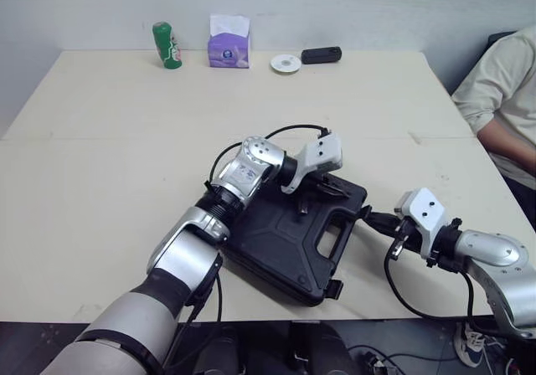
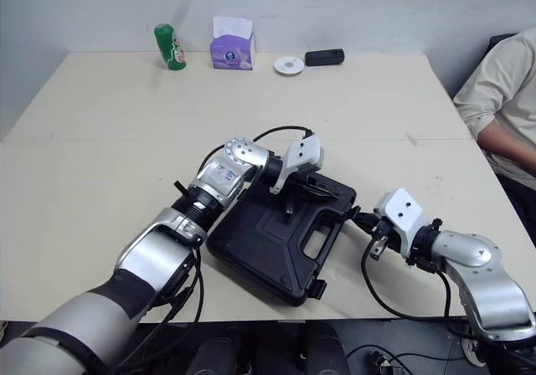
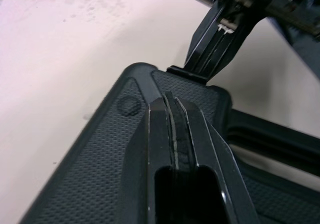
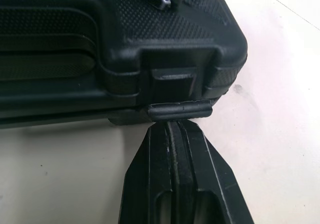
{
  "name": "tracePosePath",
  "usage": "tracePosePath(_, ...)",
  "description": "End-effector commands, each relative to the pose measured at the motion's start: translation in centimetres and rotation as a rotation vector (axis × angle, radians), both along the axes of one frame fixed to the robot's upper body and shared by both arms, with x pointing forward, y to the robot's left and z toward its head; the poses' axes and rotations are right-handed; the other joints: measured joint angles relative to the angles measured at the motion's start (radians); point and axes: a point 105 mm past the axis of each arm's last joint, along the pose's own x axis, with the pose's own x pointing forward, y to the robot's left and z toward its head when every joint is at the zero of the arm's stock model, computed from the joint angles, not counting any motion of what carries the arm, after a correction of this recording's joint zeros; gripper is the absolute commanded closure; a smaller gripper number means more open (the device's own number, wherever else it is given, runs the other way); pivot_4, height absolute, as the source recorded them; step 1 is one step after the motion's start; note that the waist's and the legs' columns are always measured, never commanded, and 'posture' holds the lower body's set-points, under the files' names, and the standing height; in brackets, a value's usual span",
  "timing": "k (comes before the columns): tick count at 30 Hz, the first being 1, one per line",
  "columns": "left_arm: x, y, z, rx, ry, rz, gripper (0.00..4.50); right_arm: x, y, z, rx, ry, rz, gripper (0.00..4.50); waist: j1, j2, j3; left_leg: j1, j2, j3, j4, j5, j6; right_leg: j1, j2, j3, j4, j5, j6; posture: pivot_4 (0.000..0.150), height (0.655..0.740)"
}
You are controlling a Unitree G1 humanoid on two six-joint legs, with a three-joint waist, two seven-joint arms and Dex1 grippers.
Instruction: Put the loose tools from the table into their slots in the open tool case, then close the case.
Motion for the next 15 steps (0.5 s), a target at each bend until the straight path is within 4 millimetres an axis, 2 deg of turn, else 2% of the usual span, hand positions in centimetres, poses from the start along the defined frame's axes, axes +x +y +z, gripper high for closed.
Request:
tracePosePath(1, -0.1, 2.1, -5.1, 0.267, -0.076, -0.042, 4.47, -0.3, 0.7, 1.7, 0.022, -0.057, 0.021, 4.5, 0.0, 0.0, 0.0, 0.001, 0.0, 0.0, 0.0, 0.0, 0.0, 0.0, 0.0, 0.0, 0.0, 0.0, 0.0, 0.15, 0.7316)
tracePosePath(10, -1.2, 2.0, -7.1, 0.267, -0.041, -0.076, 4.47, 0.0, 2.7, 3.0, 0.069, -0.092, 0.054, 4.5, -0.009, -0.002, -0.008, 0.003, 0.001, 0.0, 0.0, -0.002, 0.002, 0.003, -0.001, 0.0, 0.0, 0.0, 0.0, 0.15, 0.7316)
tracePosePath(15, -1.5, 1.9, -7.5, 0.276, -0.034, -0.087, 4.47, 0.2, 3.2, 3.5, 0.067, -0.102, 0.077, 4.5, -0.015, -0.002, -0.008, 0.003, 0.001, 0.0, 0.0, -0.002, 0.002, 0.003, 0.0, 0.0, 0.0, 0.0, 0.0, 0.15, 0.7316)
